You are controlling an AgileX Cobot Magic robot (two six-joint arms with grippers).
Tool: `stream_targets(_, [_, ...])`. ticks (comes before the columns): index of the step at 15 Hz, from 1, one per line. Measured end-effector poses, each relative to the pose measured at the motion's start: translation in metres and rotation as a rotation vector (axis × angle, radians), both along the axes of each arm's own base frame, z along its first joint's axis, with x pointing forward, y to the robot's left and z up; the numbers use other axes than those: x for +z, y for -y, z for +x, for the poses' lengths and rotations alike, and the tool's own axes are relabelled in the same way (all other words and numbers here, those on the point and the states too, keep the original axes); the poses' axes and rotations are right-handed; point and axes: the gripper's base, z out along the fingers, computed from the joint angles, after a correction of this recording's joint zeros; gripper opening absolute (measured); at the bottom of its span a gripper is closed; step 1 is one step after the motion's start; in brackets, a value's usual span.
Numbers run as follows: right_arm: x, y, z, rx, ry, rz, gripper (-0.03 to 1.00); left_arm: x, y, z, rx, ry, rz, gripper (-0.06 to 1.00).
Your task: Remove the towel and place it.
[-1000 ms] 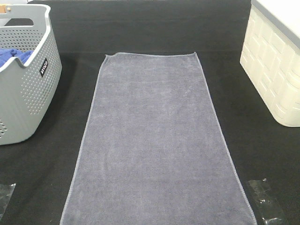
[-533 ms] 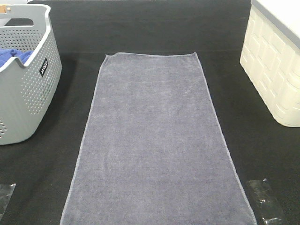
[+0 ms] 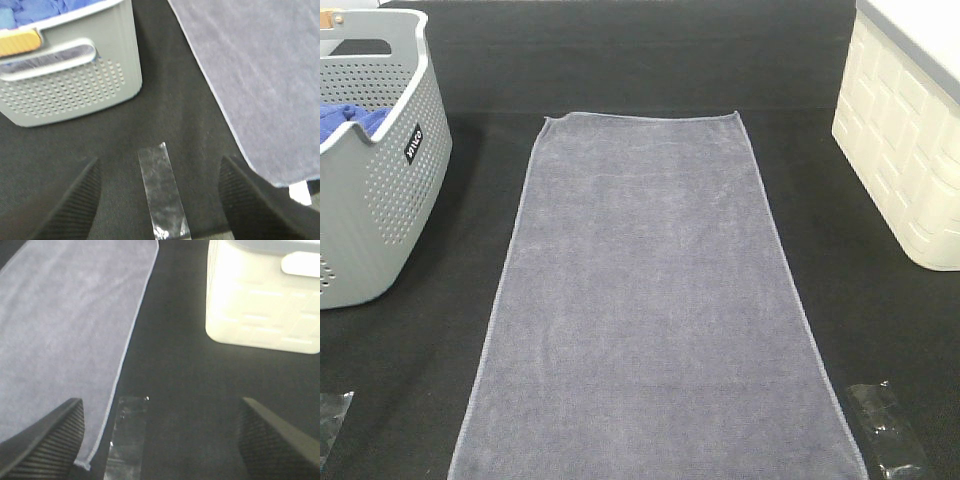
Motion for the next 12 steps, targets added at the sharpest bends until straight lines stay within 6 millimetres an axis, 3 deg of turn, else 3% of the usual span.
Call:
stream_targets(3, [0.000, 0.000, -0.002, 0.001, 0.011, 0.004, 0.78, 0.000, -0.001, -0.017, -0.001, 0.109, -0.006, 0.65])
stream_targets(12, [0.000, 0.000, -0.002, 0.001, 0.012, 0.006, 0.78, 0.000, -0.001, -0.017, -0.001, 0.109, -0.006, 0.65])
